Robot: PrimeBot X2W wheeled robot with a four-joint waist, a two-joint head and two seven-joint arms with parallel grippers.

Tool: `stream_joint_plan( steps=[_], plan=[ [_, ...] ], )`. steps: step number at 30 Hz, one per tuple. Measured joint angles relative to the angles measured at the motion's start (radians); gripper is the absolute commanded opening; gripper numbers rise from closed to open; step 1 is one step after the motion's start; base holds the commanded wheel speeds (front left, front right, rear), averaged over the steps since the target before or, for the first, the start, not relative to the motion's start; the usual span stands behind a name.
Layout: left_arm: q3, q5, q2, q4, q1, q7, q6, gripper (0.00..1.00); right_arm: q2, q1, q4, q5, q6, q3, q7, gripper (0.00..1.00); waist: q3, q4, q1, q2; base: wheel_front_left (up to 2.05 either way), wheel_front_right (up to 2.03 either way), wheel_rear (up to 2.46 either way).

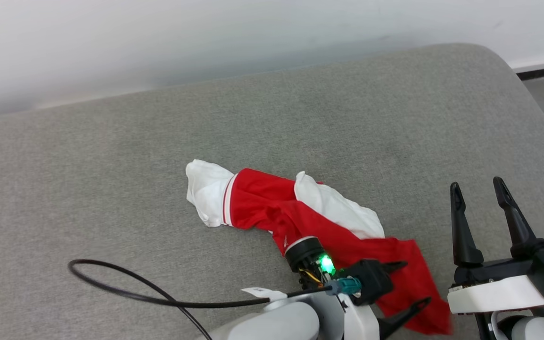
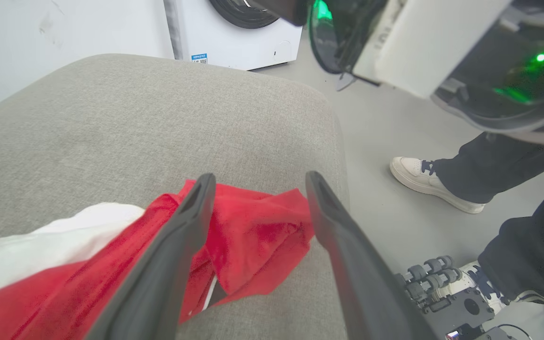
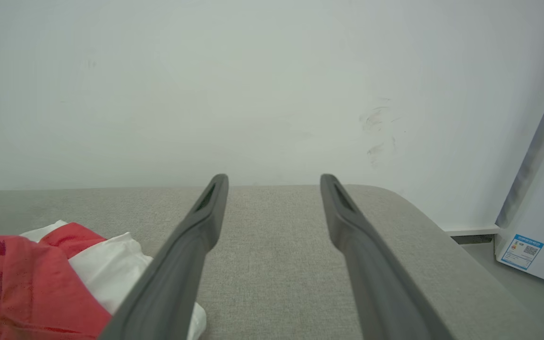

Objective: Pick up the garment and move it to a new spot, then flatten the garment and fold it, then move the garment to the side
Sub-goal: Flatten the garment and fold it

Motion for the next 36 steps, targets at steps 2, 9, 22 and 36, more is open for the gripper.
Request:
stream_joint_plan(
  steps=[2,9,22,36],
  plan=[
    [0.008,-0.011,0.008,0.003,-0.008,-0.031,0.0,1.0,0.0,0.001,0.002,-0.002,0.0,-0.005,0.0,1.0,-0.009,0.012,0.0,0.0,0.0,0.0,0.0],
    [0.158,-0.054,0.088,-0.048,-0.056,-0.092,0.044,1.0,0.0,0.024,0.005,-0.021,0.0,-0.027,0.0,1.0,-0.06,0.062,0.0,0.0,0.0,0.0,0.0],
    [0.552,-0.061,0.37,-0.207,0.107,-0.113,0.25,1.0,0.0,0.045,-0.001,-0.043,0.0,-0.034,0.0,1.0,-0.113,0.163,0.0,0.0,0.0,0.0,0.0],
    [0.844,0.061,0.309,-0.406,0.571,-0.113,0.259,1.0,0.0,0.066,-0.017,-0.042,0.0,-0.039,0.0,1.0,-0.101,0.171,0.0,0.0,0.0,0.0,0.0]
  ],
)
